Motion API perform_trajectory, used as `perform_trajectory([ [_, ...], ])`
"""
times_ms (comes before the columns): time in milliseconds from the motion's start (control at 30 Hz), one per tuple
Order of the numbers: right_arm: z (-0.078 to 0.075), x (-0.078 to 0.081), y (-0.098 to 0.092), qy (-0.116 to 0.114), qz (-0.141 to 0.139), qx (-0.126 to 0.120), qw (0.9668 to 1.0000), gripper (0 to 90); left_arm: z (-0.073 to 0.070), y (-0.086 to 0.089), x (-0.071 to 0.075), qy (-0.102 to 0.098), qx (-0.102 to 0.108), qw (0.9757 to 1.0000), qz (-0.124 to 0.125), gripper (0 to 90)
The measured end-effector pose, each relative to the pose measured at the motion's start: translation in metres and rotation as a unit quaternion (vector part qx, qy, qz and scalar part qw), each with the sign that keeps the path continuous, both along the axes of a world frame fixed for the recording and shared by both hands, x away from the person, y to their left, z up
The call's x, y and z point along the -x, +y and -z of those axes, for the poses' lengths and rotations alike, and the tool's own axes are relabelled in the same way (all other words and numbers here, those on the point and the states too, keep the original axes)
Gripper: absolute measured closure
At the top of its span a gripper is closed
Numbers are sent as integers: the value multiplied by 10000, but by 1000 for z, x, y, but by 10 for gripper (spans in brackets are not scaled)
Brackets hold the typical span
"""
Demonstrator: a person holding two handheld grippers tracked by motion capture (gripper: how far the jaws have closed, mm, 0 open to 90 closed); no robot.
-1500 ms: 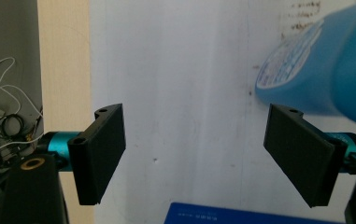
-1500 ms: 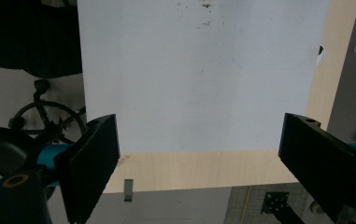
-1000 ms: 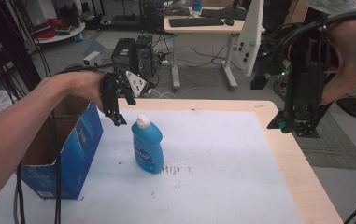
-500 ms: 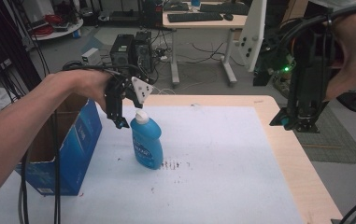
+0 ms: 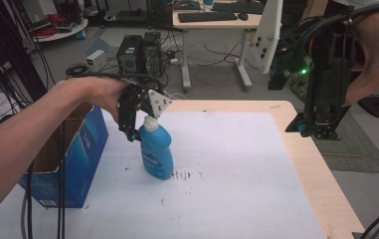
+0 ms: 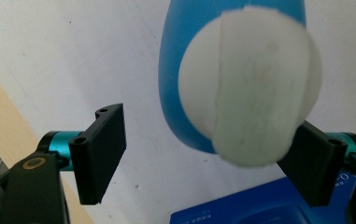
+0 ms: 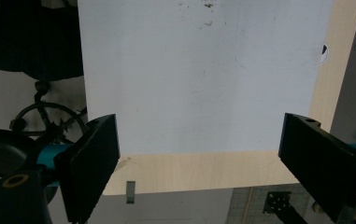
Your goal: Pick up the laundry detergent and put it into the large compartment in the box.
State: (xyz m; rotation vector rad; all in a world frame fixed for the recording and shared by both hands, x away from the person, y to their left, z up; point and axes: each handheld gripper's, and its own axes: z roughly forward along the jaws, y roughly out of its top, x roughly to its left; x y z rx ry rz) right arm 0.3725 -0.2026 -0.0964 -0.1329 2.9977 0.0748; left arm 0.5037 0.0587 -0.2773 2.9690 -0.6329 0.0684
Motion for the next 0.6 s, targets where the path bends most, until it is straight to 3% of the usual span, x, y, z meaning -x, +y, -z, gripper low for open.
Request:
perform_trajectory([
  [600, 0, 1, -1, 3, 44, 34, 10000, 117, 3, -18, 10, 141, -102, 9994, 297, 212],
])
